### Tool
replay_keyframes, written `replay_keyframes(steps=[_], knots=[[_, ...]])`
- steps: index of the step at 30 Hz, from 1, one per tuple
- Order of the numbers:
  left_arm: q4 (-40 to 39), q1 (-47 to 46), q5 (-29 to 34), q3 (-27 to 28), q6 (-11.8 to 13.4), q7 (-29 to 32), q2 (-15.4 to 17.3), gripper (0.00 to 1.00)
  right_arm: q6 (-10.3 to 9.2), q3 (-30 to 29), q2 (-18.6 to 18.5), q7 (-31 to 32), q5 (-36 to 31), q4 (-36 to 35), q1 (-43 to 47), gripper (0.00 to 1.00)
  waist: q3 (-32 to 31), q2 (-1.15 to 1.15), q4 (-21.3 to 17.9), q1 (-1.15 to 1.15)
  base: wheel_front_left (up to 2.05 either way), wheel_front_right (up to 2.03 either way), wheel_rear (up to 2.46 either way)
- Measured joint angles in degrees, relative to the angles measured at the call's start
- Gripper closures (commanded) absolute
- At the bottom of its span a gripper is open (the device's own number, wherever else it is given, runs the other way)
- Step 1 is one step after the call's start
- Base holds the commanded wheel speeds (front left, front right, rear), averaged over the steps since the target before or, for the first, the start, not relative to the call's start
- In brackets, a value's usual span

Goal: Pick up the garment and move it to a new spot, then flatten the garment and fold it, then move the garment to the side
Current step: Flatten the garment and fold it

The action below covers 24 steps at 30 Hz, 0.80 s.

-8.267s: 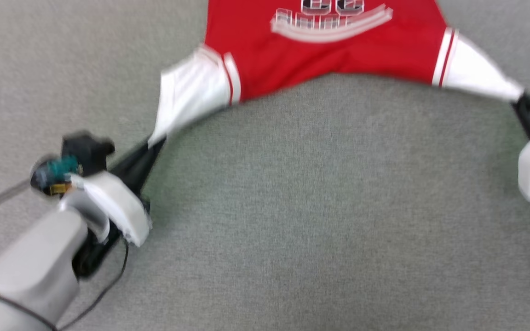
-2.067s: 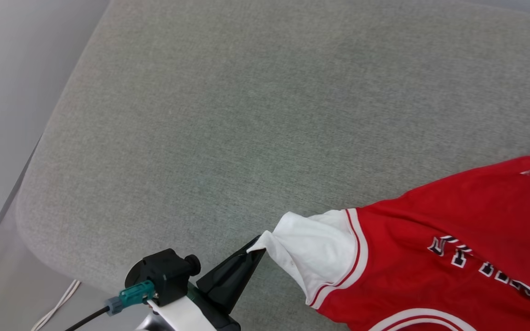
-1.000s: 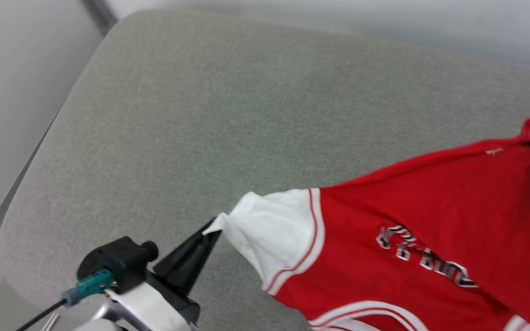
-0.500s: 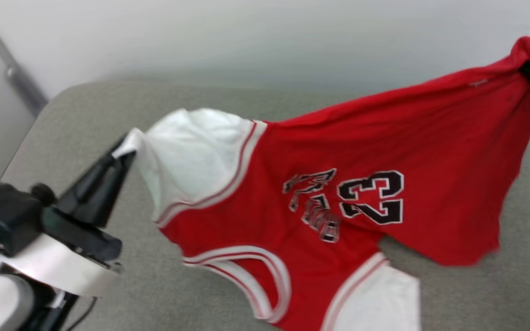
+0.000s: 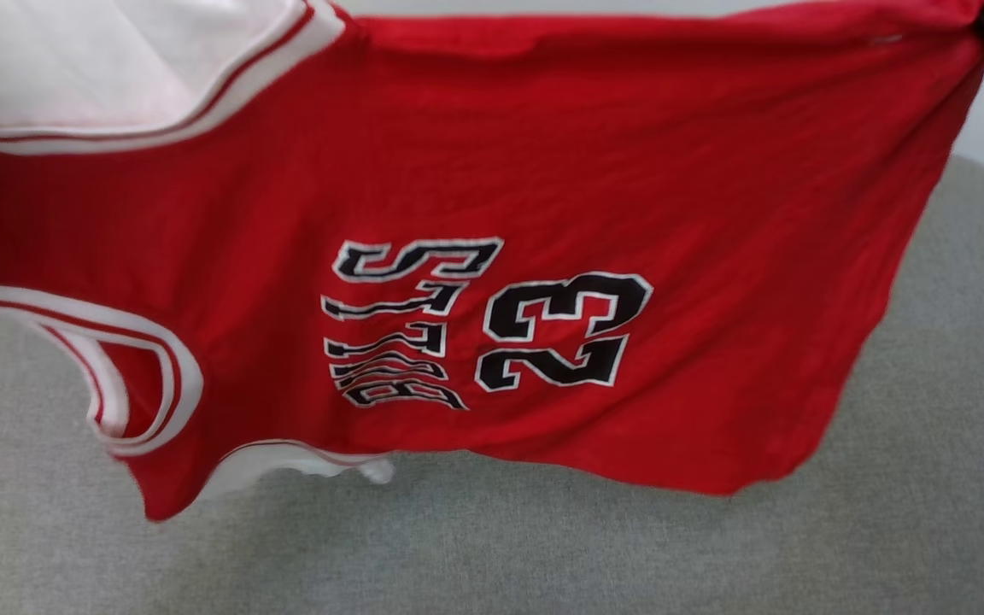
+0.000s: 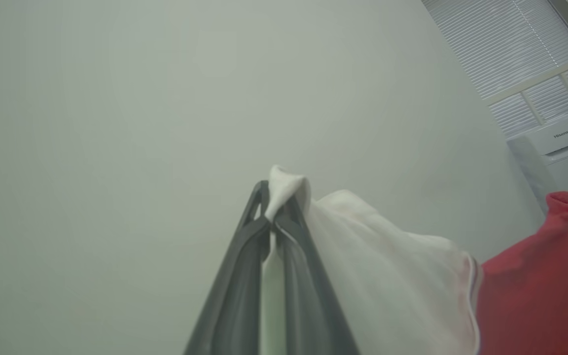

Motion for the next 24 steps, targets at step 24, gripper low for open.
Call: replay_keyframes(steps=[24], knots=[[34.5,-53.4,8.7,-6.4,-21.1,5.0,-12.8,1.0,0.03,1.7,-4.2,-14.1,-14.5,10.8,-31.5,1.0,28.4,0.0,0.0,0.01,0.0,0.0,0.0]])
